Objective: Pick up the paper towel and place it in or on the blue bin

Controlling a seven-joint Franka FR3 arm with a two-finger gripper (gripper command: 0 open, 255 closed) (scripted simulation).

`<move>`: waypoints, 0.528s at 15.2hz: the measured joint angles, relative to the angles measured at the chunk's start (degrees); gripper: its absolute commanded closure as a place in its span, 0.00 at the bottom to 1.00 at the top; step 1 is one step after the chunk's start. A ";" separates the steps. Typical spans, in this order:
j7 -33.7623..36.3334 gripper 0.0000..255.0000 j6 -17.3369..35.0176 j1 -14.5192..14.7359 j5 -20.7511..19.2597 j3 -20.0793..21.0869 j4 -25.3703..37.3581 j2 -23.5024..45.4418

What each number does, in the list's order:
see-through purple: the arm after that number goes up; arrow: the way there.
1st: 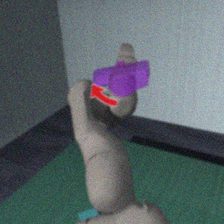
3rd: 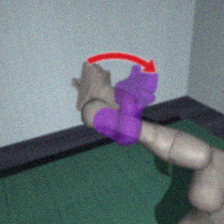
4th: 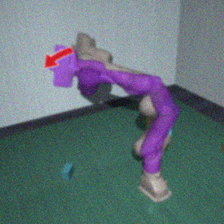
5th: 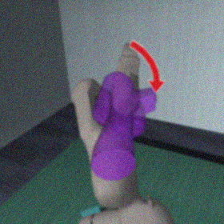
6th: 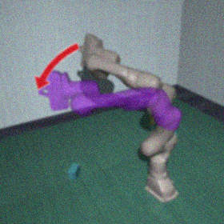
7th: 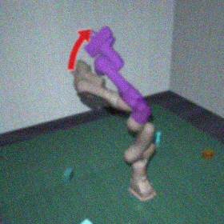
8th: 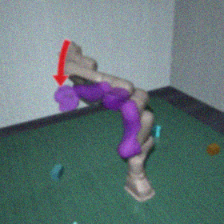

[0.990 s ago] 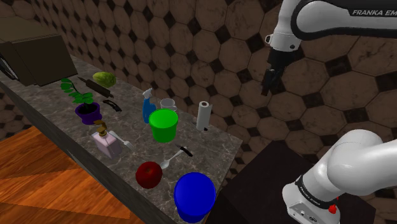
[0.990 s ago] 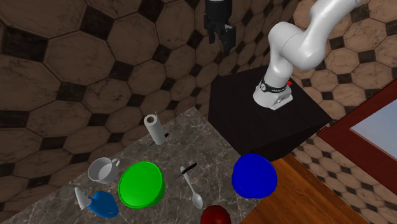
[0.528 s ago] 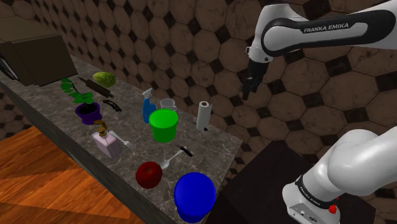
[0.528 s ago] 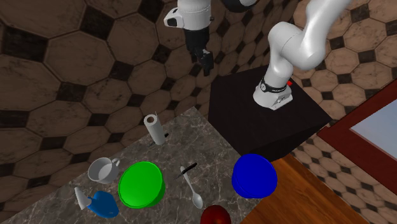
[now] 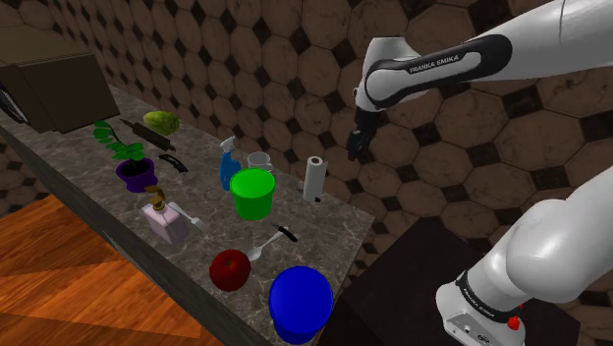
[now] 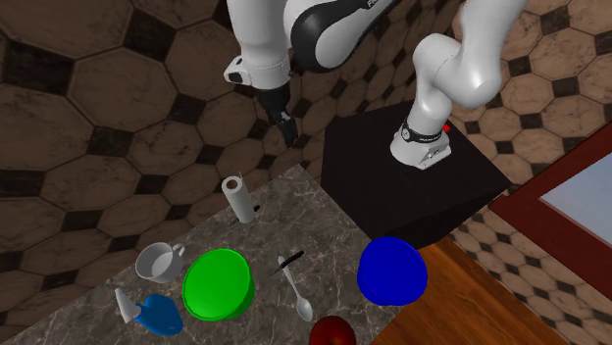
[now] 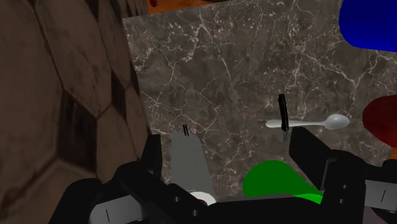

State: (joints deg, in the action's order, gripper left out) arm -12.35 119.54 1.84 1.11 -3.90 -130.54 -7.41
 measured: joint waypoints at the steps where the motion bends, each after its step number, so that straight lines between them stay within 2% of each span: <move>1: -0.36 0.00 1.08 0.03 0.27 -0.07 1.62 2.49; 8: -2.36 0.00 8.97 0.12 2.22 0.20 9.72 17.32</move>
State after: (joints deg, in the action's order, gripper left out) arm -14.71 128.52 1.96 3.33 -3.69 -120.81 9.91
